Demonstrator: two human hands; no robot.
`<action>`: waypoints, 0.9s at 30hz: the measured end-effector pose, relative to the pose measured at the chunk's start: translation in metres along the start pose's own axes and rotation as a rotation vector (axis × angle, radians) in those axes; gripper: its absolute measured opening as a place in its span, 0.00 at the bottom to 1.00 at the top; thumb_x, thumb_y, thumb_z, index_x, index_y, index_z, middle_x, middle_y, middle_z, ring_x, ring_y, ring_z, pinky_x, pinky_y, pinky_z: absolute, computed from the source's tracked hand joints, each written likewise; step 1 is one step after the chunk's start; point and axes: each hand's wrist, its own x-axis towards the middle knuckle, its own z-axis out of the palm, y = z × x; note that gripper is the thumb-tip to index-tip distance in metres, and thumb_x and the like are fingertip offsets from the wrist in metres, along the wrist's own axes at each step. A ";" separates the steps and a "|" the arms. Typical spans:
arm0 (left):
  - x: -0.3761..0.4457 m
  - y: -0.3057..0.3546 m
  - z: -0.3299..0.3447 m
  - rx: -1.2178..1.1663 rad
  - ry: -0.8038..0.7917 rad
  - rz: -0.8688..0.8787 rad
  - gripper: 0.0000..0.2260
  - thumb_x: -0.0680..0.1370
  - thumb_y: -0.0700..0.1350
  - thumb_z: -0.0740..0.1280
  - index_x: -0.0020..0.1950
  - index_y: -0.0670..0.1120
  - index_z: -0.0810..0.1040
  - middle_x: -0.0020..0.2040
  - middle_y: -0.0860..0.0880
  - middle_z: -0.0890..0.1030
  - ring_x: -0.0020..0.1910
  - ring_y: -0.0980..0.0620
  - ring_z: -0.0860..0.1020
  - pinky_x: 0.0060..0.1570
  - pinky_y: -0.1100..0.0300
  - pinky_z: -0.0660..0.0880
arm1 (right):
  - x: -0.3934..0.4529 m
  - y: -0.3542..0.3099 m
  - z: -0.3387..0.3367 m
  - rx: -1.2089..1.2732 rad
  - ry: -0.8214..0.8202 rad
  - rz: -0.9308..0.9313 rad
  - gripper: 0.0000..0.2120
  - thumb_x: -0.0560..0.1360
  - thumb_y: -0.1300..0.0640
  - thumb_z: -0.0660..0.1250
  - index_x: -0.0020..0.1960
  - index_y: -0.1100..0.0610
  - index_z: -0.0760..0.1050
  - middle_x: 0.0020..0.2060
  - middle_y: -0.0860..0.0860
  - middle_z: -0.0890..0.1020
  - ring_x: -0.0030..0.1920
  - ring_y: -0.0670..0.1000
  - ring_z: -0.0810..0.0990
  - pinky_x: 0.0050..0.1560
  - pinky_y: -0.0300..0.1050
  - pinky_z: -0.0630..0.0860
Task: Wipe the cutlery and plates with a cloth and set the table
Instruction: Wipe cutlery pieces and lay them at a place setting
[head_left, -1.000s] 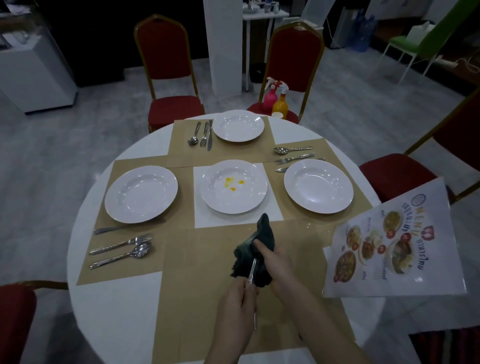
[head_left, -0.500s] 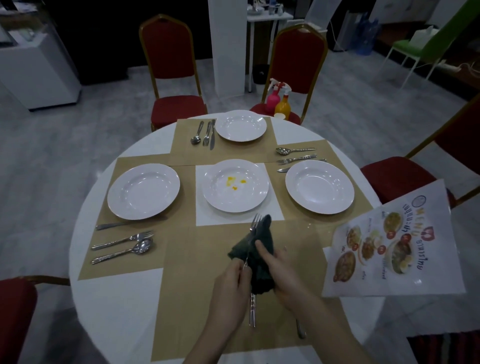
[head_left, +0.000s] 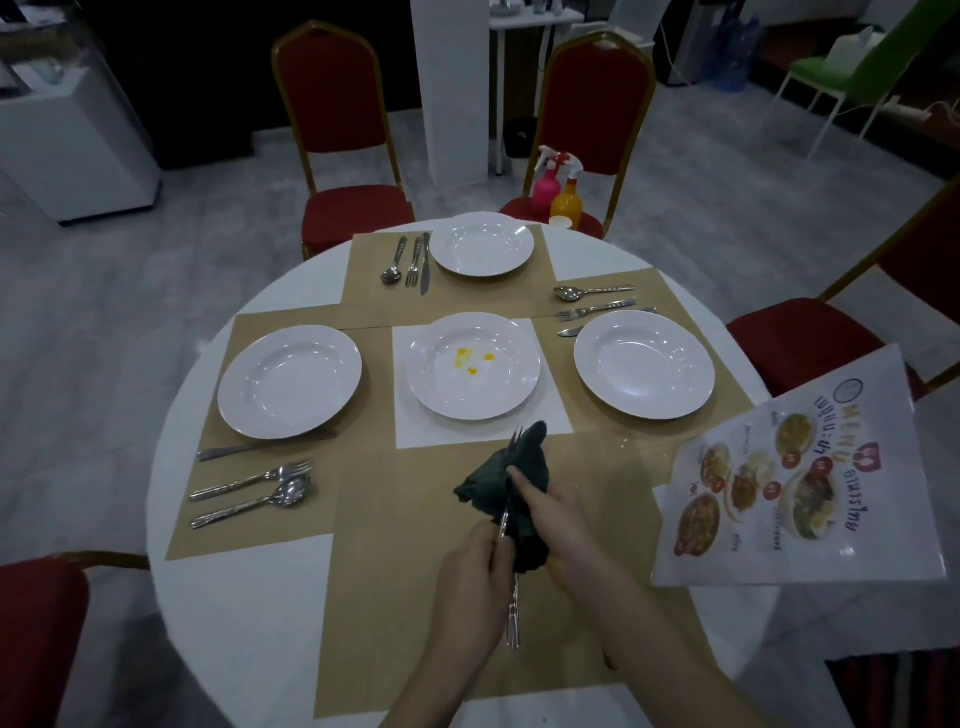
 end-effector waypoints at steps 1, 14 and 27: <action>0.004 0.001 -0.003 0.036 -0.067 0.004 0.12 0.82 0.44 0.57 0.38 0.48 0.69 0.30 0.50 0.78 0.28 0.54 0.73 0.32 0.59 0.68 | 0.004 -0.002 -0.001 -0.007 0.013 0.007 0.10 0.76 0.51 0.69 0.49 0.59 0.80 0.39 0.52 0.84 0.41 0.51 0.83 0.37 0.41 0.77; 0.068 0.005 -0.030 -0.401 -0.012 -0.132 0.14 0.79 0.46 0.67 0.44 0.34 0.79 0.33 0.46 0.76 0.29 0.53 0.70 0.27 0.63 0.66 | -0.006 0.005 -0.013 -0.264 -0.149 -0.223 0.06 0.77 0.56 0.68 0.43 0.57 0.78 0.27 0.44 0.82 0.31 0.42 0.82 0.30 0.34 0.75; 0.078 0.012 -0.033 -0.446 0.159 -0.040 0.14 0.78 0.43 0.67 0.39 0.33 0.76 0.27 0.46 0.71 0.26 0.53 0.67 0.28 0.60 0.65 | -0.008 0.002 -0.038 -0.375 -0.282 -0.283 0.06 0.77 0.55 0.68 0.45 0.56 0.79 0.35 0.47 0.82 0.39 0.45 0.81 0.40 0.39 0.75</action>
